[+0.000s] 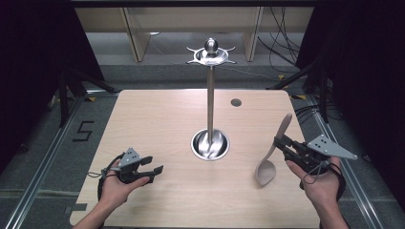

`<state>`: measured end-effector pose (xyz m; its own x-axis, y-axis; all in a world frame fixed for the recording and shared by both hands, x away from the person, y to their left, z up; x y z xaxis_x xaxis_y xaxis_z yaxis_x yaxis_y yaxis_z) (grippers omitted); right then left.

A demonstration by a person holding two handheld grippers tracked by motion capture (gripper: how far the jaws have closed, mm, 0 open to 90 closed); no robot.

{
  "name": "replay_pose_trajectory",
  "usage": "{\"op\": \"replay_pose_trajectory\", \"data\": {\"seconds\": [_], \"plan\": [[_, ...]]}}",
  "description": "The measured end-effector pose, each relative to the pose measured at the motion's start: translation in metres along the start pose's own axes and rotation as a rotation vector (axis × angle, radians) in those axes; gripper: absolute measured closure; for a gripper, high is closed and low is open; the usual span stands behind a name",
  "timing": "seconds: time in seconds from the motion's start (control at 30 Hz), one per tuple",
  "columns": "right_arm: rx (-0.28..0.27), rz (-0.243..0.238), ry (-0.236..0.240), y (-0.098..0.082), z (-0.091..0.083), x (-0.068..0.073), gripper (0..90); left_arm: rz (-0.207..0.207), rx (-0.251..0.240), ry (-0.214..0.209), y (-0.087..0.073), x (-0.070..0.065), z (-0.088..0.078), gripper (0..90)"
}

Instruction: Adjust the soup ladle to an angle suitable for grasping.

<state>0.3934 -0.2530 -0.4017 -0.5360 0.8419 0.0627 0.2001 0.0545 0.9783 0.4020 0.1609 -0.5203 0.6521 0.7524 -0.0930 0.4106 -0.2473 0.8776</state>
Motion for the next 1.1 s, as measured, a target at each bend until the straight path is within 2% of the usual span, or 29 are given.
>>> {"op": "replay_pose_trajectory", "data": {"seconds": [0.13, 0.17, 0.2, 0.27, 0.33, 0.37, 0.43, 0.5, 0.67, 0.77, 0.87, 0.93, 1.0, 1.03, 1.07, 1.1], "plan": [[-0.014, 0.0, -0.005, 0.005, 0.001, 0.0, 73.7, 0.003, -0.003, -0.001, 0.0, 0.0, 0.0, 39.1], [-0.015, 0.0, 0.002, 0.007, 0.002, 0.001, 73.7, 0.003, 0.002, 0.01, 0.0, 0.001, -0.001, 39.2], [-0.016, 0.004, -0.009, 0.008, 0.002, 0.001, 73.6, 0.007, 0.005, 0.009, 0.0, 0.001, -0.001, 39.2], [-0.01, 0.002, -0.001, 0.009, 0.003, 0.001, 73.6, 0.001, 0.001, 0.009, 0.0, 0.001, -0.001, 39.2], [-0.007, 0.01, 0.001, 0.009, 0.003, 0.003, 73.6, 0.012, -0.002, 0.007, 0.001, 0.002, -0.002, 39.2], [-0.024, -0.003, 0.015, 0.011, 0.005, 0.003, 73.6, 0.014, -0.003, 0.0, 0.001, 0.002, -0.001, 39.2], [-0.024, -0.007, 0.015, 0.011, 0.006, 0.004, 73.6, 0.018, -0.004, 0.0, 0.001, 0.002, -0.001, 39.2], [-0.01, 0.007, 0.015, 0.01, 0.005, 0.006, 73.6, 0.016, -0.004, 0.002, 0.002, 0.002, -0.002, 39.2], [-0.028, -0.016, 0.013, 0.013, 0.007, 0.005, 73.6, 0.012, -0.012, 0.0, 0.003, 0.001, -0.001, 39.2], [-0.019, 0.012, 0.015, 0.014, 0.007, 0.008, 73.6, 0.024, -0.012, 0.007, 0.004, 0.0, -0.002, 39.1], [-0.023, 0.012, 0.028, 0.015, 0.007, 0.009, 73.6, 0.028, -0.014, -0.002, 0.005, -0.001, -0.002, 39.2], [-0.025, -0.01, 0.021, 0.016, 0.007, 0.007, 73.6, 0.027, -0.018, -0.004, 0.005, -0.002, -0.001, 39.1], [-0.024, 0.009, 0.017, 0.017, 0.007, 0.008, 73.6, 0.034, -0.016, 0.0, 0.006, -0.001, -0.001, 39.1], [-0.052, -0.021, 0.002, 0.02, 0.007, 0.004, 73.6, 0.031, -0.021, -0.009, 0.008, -0.002, 0.0, 39.1], [-0.052, -0.021, 0.002, 0.02, 0.007, 0.004, 73.6, 0.031, -0.021, -0.009, 0.008, -0.002, 0.0, 39.1], [-0.049, 0.01, 0.024, 0.021, 0.007, 0.006, 73.6, 0.035, -0.025, -0.008, 0.01, -0.002, 0.001, 39.1]]}}
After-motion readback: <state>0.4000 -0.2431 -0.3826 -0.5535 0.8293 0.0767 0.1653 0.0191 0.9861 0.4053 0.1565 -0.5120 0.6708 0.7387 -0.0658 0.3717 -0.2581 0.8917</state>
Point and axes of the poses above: each handheld gripper's, and its own axes: z roughly forward along the jaws, y roughly out of its top, x roughly to its left, the point moved 8 cm from there along z, roughly forward along the jaws, and after that the axes turned 3 degrees about -x, right-handed, at the moved point
